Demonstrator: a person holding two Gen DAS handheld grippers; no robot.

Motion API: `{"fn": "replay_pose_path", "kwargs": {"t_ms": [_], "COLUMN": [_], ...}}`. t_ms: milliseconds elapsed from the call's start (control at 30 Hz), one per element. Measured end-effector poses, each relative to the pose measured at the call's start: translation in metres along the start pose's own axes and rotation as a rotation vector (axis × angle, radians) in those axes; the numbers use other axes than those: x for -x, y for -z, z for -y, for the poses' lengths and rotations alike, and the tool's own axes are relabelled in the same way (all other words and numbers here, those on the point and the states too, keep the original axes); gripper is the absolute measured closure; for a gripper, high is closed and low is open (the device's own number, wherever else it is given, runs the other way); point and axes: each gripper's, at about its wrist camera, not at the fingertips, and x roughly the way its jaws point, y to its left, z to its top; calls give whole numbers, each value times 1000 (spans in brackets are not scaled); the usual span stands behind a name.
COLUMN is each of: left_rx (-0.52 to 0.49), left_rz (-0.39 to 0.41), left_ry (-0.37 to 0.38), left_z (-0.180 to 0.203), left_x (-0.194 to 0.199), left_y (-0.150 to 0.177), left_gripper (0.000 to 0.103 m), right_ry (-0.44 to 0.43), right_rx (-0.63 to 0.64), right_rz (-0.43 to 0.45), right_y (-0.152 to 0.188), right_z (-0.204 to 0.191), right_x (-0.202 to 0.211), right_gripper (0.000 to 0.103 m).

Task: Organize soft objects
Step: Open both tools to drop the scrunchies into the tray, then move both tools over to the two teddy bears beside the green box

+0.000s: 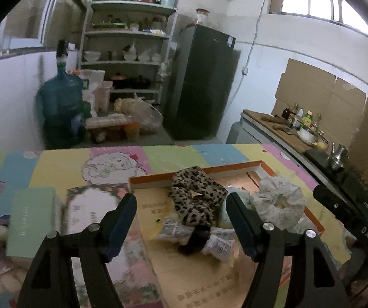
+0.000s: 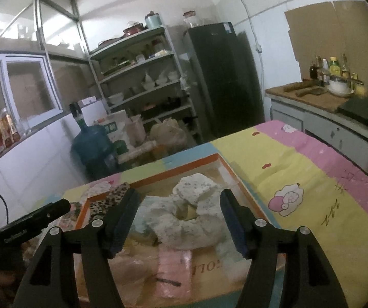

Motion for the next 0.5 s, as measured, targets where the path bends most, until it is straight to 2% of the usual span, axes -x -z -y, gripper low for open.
{"fn": "replay_pose_path", "kwargs": {"t_ms": [500], "left_rx": [15], "left_rz": [70], "left_ry": [-93], "left_z": [-28], "left_x": [59], "left_y": [15], "left_gripper": [31], "right_ry": [-83], "right_rx": [55], "right_rz": [28], "right_y": [9], "right_z": [-54], "right_x": [33], "right_gripper": [35]}}
